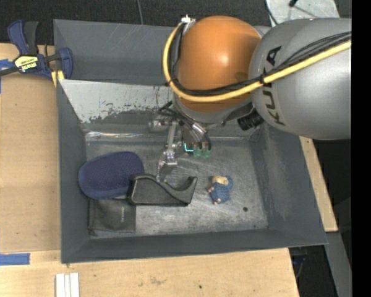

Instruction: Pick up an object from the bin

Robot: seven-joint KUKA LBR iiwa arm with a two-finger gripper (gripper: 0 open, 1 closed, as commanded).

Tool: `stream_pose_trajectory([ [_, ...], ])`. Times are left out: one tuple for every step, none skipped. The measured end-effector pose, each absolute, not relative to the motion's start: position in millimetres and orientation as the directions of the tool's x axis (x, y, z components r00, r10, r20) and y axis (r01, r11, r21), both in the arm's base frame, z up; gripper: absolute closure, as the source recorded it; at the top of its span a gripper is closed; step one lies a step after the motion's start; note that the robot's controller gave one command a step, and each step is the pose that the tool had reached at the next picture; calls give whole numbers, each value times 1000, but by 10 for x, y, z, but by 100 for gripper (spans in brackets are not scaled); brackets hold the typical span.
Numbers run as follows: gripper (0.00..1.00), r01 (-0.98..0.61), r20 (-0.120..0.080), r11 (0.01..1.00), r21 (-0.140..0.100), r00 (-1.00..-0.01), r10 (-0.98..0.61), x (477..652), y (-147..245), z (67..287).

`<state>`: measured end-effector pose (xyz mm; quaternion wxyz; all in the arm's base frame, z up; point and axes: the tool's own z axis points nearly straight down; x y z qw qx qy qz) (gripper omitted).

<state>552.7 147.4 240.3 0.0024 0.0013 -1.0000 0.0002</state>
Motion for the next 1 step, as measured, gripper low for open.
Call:
stream_pose_trajectory([
  [0, 46, 4, 999, 0, -999, 46, 5859, 1975, 1005],
])
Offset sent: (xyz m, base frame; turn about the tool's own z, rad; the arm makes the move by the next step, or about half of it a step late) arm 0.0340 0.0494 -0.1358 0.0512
